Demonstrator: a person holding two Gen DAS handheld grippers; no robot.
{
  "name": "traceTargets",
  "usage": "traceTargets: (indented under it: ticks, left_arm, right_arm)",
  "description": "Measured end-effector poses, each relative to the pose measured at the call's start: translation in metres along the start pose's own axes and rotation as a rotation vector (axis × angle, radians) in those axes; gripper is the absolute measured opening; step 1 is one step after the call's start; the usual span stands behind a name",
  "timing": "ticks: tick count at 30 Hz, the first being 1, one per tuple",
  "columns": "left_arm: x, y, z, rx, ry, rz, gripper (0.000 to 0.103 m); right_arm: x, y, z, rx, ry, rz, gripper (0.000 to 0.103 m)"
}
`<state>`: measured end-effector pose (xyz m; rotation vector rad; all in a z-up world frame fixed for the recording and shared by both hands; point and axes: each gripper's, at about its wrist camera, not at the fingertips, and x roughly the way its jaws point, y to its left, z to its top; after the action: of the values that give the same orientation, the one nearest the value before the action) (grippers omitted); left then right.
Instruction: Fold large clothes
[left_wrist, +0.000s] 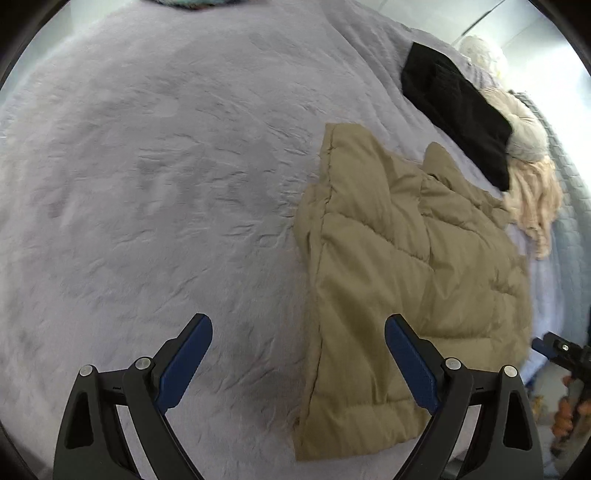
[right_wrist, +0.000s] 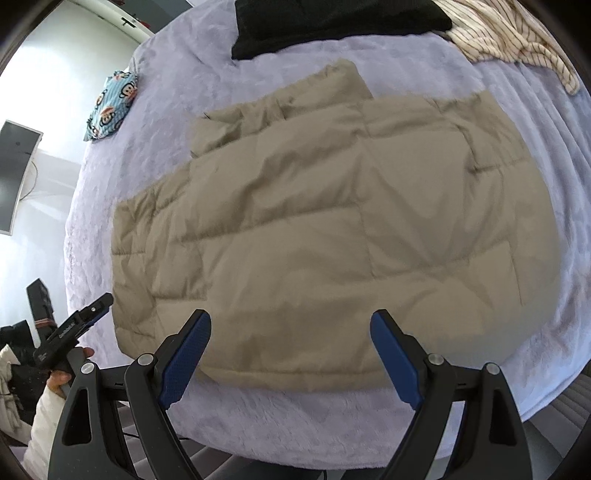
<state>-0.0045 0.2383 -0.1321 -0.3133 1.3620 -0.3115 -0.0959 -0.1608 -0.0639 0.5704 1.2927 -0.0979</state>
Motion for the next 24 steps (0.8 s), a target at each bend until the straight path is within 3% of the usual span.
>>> traceTargets:
  ticks: [1,4,8,17,18,19,21,22,24]
  left_arm:
    - [0.008,0.004,0.005,-0.003,0.022,-0.044,0.095]
    - [0.032,0.009,0.017,0.0,0.079,-0.15,0.095]
    - [0.065,0.002,0.024,0.026,0.151,-0.28,0.095]
    - [0.102,-0.019,0.038,0.082,0.214,-0.384,0.095]
    - [0.104,-0.021,0.04,0.085,0.218,-0.392,0.089]
    - [0.106,-0.026,0.04,0.098,0.23,-0.417,0.059]
    - [0.112,-0.031,0.041,0.089,0.269,-0.481,0.032]
    - [0.111,-0.038,0.041,0.098,0.259,-0.477,0.024]
    - [0.102,-0.05,0.042,0.122,0.244,-0.469,0.02]
  right_arm:
    - [0.0,0.002,0.003,-0.008,-0.013,0.002,0.083]
    - [0.011,0.007,0.013,-0.032,-0.017,-0.017,0.023]
    - [0.029,0.012,0.024,-0.047,-0.021,0.002,0.019]
    - [0.062,0.008,0.034,-0.044,-0.047,0.012,0.019]
    - [0.065,0.006,0.035,-0.039,-0.048,0.015,0.019]
    - [0.068,0.005,0.035,-0.035,-0.05,0.02,0.019]
    - [0.074,0.004,0.037,-0.031,-0.051,0.027,0.019]
    - [0.076,0.003,0.037,-0.028,-0.05,0.028,0.019]
    - [0.079,-0.001,0.039,-0.02,-0.049,0.039,0.019]
